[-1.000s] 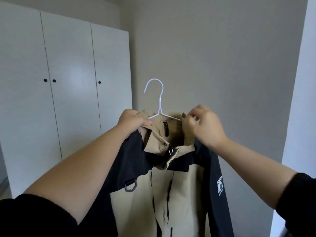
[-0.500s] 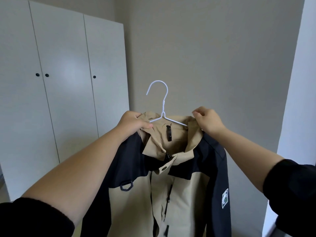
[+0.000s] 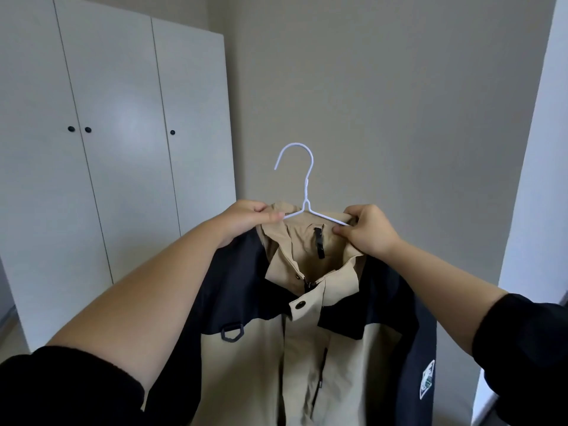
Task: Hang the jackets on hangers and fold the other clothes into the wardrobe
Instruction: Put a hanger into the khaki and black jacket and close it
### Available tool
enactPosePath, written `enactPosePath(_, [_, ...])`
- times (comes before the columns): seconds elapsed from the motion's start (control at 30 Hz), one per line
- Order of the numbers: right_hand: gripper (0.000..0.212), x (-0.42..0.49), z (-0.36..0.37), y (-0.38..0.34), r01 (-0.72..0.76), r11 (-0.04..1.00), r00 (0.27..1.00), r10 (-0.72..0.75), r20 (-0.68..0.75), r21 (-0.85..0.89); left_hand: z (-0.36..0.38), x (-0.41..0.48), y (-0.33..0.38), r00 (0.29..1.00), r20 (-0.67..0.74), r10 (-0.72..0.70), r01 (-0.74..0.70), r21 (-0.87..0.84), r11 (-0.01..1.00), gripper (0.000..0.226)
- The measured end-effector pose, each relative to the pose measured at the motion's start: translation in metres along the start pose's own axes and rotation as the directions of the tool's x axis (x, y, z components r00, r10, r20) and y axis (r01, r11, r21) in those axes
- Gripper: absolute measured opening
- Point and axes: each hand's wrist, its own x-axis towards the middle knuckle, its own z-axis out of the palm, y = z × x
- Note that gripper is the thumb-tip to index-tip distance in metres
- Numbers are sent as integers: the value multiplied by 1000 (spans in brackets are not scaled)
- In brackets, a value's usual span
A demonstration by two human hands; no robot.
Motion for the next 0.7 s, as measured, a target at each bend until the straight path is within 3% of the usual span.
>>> enactPosePath(0.17, [17, -5, 7, 8, -23, 997, 994, 14, -112, -76, -9, -1, 9, 990, 68, -126, 137, -188, 973, 39])
enactPosePath(0.33, [21, -13, 14, 3, -14, 992, 994, 0, -112, -123, 0, -3, 9, 988, 20, -155, 153, 99, 983, 23])
enactPosePath(0.53, [20, -19, 15, 1, -16, 992, 991, -2, -134, -128, 1, 1, 13, 965, 48, -258, 248, 156, 956, 24])
enactPosePath(0.7, [18, -24, 17, 2, 14, 992, 989, -32, -146, -122, 3, 4, 20, 907, 120, -403, 401, 46, 915, 8])
